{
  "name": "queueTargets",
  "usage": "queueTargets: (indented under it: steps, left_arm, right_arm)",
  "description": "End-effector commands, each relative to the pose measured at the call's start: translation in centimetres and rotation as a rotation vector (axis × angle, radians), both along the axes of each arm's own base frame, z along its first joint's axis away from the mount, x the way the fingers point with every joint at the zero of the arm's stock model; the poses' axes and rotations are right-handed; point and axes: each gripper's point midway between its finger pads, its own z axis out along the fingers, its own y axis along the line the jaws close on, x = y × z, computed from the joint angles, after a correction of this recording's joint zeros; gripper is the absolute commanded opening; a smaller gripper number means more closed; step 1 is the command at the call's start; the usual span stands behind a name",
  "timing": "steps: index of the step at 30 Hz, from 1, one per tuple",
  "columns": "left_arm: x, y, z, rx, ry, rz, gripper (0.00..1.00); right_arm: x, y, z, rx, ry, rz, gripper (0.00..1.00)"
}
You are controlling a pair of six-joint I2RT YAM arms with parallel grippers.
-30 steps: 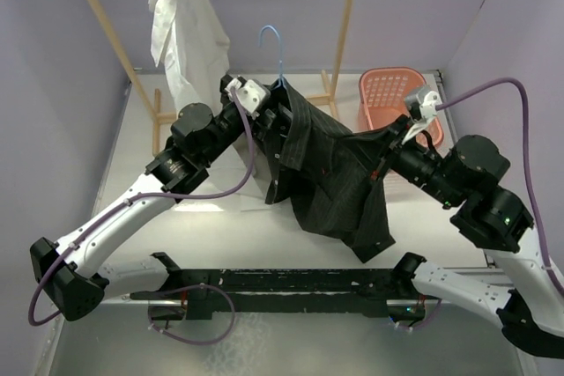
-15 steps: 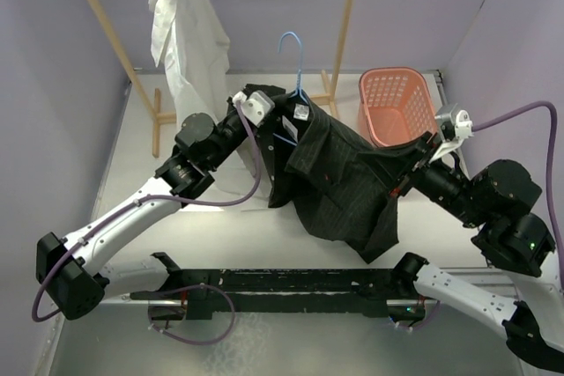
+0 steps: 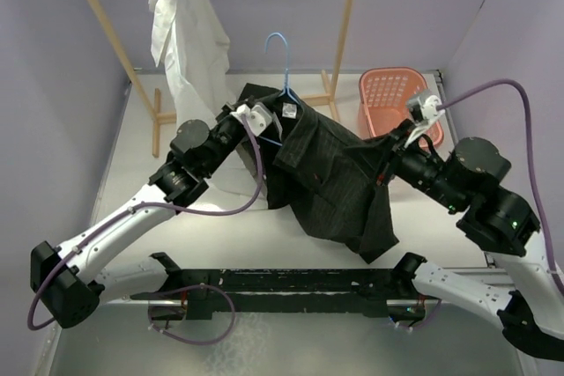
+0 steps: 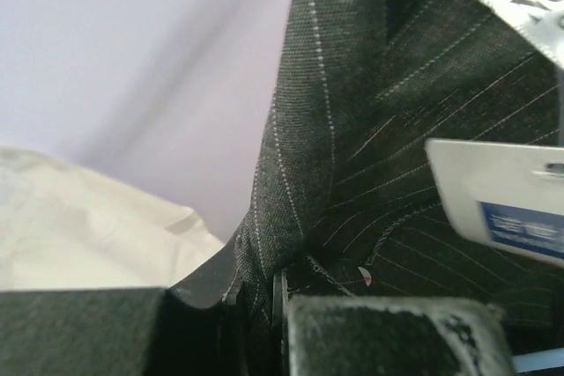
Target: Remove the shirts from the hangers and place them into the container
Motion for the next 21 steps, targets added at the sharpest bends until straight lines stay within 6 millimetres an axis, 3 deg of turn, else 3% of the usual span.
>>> queueTargets:
  steps: [1, 2, 4, 10, 14, 17, 21]
  left_arm:
    - [-1.7, 3.6, 6.2, -0.117, -0.152, 0.092, 0.00]
    - [-1.7, 4.1, 6.4, -0.115, -0.158, 0.113, 0.00]
    - [-1.5, 5.0, 6.4, -0.087, -0.161, 0.160, 0.00]
    - [-1.3, 6.4, 7.0, -0.034, -0.172, 0.237, 0.00]
    - [0.3, 6.0, 5.2, 0.066, -0.116, 0.276, 0.00]
    - [1.3, 5.6, 3.9, 0.116, -0.070, 0.292, 0.00]
    - [2.1, 5.9, 3.5, 0.144, -0.063, 0.340, 0.00]
  right_arm:
    - [1.0, 1.0, -2.0, -0.086, 0.077, -0.003, 0.40]
    - [1.4, 0.8, -2.5, -0.106, 0.096, -0.025, 0.53]
    - [2.1, 0.2, -3.0, -0.138, 0.125, -0.084, 0.63]
    - [3.0, -3.0, -1.6, -0.152, 0.111, -0.246, 0.63]
    - [2.7, -4.7, 0.7, -0.138, 0.075, -0.297, 0.63]
    - [2.7, -5.7, 1.2, -0.182, 0.080, -0.335, 0.63]
    - [3.0, -7.5, 1.7, -0.229, 0.079, -0.410, 0.63]
